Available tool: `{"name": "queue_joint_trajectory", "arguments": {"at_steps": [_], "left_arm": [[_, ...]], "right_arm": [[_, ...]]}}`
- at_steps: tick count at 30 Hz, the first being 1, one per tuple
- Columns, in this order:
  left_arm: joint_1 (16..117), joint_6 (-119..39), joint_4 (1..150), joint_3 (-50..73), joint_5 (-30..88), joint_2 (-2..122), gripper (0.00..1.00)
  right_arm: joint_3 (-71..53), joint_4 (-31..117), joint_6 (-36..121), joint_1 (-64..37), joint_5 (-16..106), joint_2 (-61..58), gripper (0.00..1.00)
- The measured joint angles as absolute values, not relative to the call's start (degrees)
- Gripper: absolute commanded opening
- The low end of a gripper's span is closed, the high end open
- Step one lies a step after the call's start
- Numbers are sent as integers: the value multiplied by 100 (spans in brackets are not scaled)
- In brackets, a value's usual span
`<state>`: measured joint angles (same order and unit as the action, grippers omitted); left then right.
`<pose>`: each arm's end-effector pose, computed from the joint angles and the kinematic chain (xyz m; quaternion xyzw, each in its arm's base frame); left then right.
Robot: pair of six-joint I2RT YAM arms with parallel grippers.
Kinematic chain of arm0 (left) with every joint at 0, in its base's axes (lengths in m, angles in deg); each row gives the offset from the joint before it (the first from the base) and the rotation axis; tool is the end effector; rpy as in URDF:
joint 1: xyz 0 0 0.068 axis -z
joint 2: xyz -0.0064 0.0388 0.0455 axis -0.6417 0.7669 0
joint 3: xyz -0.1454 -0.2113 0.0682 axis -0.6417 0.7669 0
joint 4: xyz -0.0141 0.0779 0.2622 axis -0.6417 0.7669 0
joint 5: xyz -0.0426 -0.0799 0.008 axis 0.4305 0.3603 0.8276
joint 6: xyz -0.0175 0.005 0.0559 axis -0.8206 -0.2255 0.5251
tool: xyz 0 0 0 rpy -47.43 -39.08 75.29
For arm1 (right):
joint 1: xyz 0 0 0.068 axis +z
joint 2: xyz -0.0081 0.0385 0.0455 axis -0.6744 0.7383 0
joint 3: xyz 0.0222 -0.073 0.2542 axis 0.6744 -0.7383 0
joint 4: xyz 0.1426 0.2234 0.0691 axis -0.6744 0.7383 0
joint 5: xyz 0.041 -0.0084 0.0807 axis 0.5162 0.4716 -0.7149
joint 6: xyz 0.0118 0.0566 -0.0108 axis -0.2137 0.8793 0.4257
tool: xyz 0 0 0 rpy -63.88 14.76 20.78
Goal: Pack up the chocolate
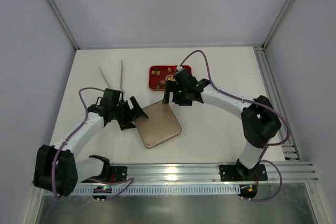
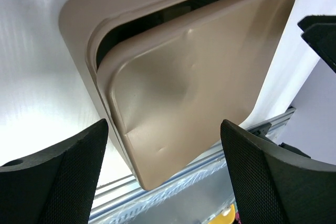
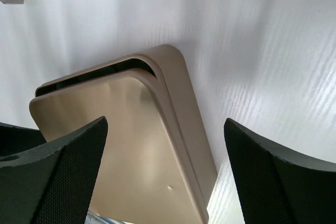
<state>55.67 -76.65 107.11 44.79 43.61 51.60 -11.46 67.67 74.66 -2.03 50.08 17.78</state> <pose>0.2233 -0.0802 0.1858 -0.2078 0.9198 -0.3060 0.1313 0.2993 0.2568 0.2083 -0.0196 0.9467 0.2200 0.2346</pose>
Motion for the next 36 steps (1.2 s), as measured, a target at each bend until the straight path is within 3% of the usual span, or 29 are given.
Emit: {"name": "queue_joint_trajectory", "arguments": {"at_steps": [16, 22, 29, 36], "left_arm": [[4990, -7014, 11583, 3784, 4064, 5234, 87], [4889, -6835, 11603, 2870, 3970, 5896, 86], [4889, -6717, 11511, 2238, 4002, 7007, 82], [4894, -6714, 11406, 1983, 4136, 7708, 79]], "right_arm": [[-3048, 6641, 7508, -328, 5085, -549, 92], [-3642, 6689, 7674, 571, 5491, -1098, 87], [-3977, 6656, 7984, 1677, 6018, -1126, 63], [-4031, 6343, 8221, 2426, 6490, -825, 47]]}}
